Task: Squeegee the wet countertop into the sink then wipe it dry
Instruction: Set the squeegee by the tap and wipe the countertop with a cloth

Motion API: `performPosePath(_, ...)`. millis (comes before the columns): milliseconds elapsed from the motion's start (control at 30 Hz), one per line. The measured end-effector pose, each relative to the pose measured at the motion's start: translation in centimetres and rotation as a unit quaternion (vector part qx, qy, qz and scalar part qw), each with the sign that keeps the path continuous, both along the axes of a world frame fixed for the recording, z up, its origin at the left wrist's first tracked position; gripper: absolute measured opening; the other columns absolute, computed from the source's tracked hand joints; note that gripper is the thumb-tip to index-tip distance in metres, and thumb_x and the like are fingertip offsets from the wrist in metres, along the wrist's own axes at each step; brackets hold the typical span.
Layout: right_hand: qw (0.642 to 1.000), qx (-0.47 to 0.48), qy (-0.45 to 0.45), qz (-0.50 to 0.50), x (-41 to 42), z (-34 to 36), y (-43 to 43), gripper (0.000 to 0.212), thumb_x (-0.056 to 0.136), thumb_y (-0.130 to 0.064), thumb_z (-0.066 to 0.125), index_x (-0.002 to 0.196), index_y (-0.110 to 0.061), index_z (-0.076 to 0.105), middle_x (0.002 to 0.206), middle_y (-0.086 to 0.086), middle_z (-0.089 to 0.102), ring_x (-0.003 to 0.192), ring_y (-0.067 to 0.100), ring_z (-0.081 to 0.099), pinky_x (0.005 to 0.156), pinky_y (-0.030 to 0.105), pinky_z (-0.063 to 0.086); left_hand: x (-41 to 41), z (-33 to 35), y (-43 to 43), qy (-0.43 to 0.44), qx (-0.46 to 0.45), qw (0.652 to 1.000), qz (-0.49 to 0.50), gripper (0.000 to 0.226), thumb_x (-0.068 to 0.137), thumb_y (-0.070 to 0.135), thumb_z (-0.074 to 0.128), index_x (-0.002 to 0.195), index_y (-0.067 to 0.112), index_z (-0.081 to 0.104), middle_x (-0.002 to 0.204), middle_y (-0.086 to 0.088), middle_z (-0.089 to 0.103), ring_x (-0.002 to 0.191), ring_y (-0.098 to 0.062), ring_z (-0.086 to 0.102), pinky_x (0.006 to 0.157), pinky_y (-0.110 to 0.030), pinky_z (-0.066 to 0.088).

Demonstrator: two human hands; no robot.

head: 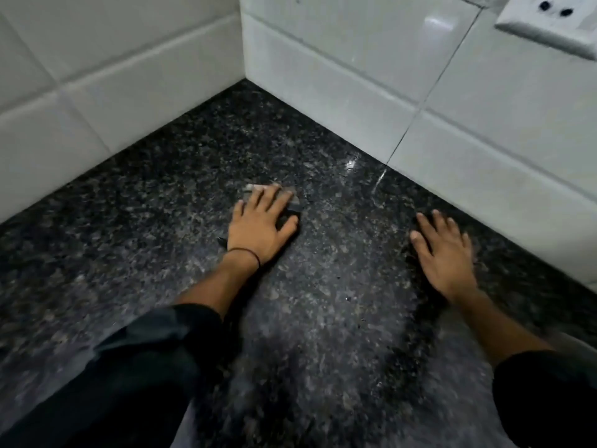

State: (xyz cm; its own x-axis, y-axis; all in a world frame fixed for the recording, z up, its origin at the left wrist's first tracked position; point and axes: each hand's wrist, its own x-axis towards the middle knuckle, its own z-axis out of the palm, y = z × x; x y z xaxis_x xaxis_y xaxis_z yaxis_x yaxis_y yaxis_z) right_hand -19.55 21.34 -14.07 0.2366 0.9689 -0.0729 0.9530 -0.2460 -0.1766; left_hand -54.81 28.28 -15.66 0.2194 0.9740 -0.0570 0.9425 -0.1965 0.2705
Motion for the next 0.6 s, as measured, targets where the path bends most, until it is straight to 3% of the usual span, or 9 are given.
performPosePath(100,0.999,-0.016,-0.014,-0.043,1.9,-0.9,-0.9,0.061,0.096,-0.061,0.015,0.154,-0.041,0.019,0.164,-0.006,0.013,0.151,0.027,0.010,0.119,0.054,0.009,2.8,0.3,3.1,-0.014,-0.013,0.997,0.070,0.060,0.098,0.060,0.024,0.153,0.038,0.020,0.164,0.005,0.012,0.151,-0.026,0.009,0.119,-0.054,0.011)
performPosePath(167,0.998,-0.005,-0.022,-0.051,1.6,-1.4,-1.1,0.056,0.101,-0.056,0.019,0.155,-0.041,0.017,0.164,-0.007,0.012,0.151,0.025,0.010,0.120,0.052,0.008,6.5,0.4,2.4,-0.016,-0.009,0.999,0.037,0.059,0.098,0.059,0.024,0.153,0.038,0.020,0.165,0.004,0.011,0.151,-0.027,0.007,0.119,-0.054,0.009)
performPosePath(233,0.998,0.005,-0.023,-0.055,1.4,-1.5,-0.8,0.053,0.102,-0.053,0.024,0.154,-0.040,0.021,0.164,-0.008,0.014,0.151,0.024,0.011,0.120,0.051,0.008,11.1,0.4,0.0,-0.020,0.000,0.997,-0.078,0.059,0.097,0.060,0.026,0.152,0.040,0.023,0.165,0.004,0.012,0.151,-0.026,0.009,0.119,-0.055,0.011)
performPosePath(300,0.998,0.020,-0.029,-0.058,1.4,-1.6,-1.0,0.053,0.102,-0.053,0.026,0.153,-0.039,0.026,0.163,-0.008,0.018,0.150,0.023,0.014,0.120,0.051,0.011,14.6,0.2,-2.7,-0.023,-0.004,0.969,-0.244,0.059,0.096,0.061,0.029,0.151,0.041,0.025,0.164,0.005,0.015,0.151,-0.023,0.012,0.119,-0.054,0.012)
performPosePath(367,0.996,0.033,-0.028,-0.077,1.6,-1.7,-1.0,0.058,0.098,-0.057,0.026,0.152,-0.037,0.030,0.162,-0.009,0.022,0.150,0.021,0.017,0.121,0.049,0.013,15.4,0.5,-0.8,-0.010,0.009,0.940,-0.342,0.060,0.094,0.064,0.032,0.151,0.042,0.027,0.163,0.007,0.018,0.150,-0.021,0.014,0.119,-0.050,0.013)
performPosePath(433,0.992,0.038,-0.014,-0.116,1.8,-1.7,-0.8,0.064,0.094,-0.060,0.026,0.152,-0.033,0.033,0.162,-0.008,0.022,0.150,0.020,0.015,0.121,0.047,0.011,15.3,0.3,4.6,0.007,0.021,0.953,-0.303,0.062,0.094,0.064,0.032,0.151,0.042,0.025,0.164,0.006,0.017,0.150,-0.020,0.014,0.119,-0.048,0.015)
performPosePath(500,0.989,0.042,-0.020,-0.137,1.7,-1.9,-0.8,0.066,0.094,-0.061,0.026,0.152,-0.030,0.033,0.162,-0.006,0.022,0.150,0.023,0.014,0.121,0.049,0.009,14.9,0.5,9.7,0.016,-0.017,0.987,-0.158,0.062,0.096,0.063,0.028,0.153,0.040,0.021,0.165,0.005,0.011,0.151,-0.023,0.009,0.119,-0.050,0.011)
performPosePath(600,0.989,0.050,-0.019,-0.138,1.8,-2.1,-0.6,0.065,0.094,-0.058,0.027,0.152,-0.029,0.035,0.162,-0.005,0.024,0.150,0.025,0.017,0.121,0.051,0.008,17.6,0.2,11.0,0.002,-0.007,1.000,0.001,0.061,0.099,0.060,0.022,0.154,0.035,0.020,0.165,-0.001,0.010,0.151,-0.031,0.008,0.117,-0.058,0.009)
